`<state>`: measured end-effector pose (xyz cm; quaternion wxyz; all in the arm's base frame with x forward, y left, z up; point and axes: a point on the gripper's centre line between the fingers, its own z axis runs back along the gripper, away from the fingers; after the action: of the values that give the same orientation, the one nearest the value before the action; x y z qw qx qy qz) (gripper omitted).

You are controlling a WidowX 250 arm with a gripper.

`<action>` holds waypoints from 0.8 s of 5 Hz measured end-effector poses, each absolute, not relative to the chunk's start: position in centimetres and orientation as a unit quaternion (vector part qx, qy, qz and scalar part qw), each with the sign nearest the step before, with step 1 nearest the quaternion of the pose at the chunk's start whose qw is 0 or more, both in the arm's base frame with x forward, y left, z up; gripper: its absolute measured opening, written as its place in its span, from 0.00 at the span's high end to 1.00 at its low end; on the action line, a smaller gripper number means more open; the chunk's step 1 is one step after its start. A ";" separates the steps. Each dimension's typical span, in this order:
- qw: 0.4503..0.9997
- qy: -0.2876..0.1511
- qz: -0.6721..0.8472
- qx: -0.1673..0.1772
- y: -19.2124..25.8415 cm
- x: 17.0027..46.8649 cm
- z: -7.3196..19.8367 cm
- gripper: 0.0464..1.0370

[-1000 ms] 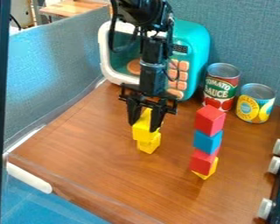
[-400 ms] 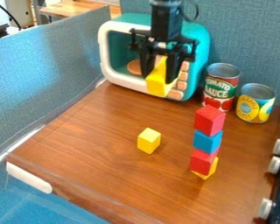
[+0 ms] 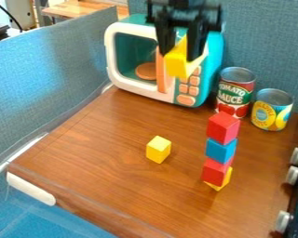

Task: Put the yellow rectangular block on top of the red block

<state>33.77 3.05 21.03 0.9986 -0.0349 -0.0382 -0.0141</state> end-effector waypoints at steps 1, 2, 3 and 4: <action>0.997 -0.045 -0.048 -0.045 2.2 32.7 23.2 0.49; 0.995 -0.046 -0.076 -0.043 1.5 31.6 24.5 0.49; 0.992 -0.034 -0.116 -0.034 0.1 30.6 24.0 0.49; 0.987 0.000 -0.159 -0.030 -1.1 29.8 21.3 0.49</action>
<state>29.80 -1.08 21.31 0.9869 -0.0302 0.0000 -0.1587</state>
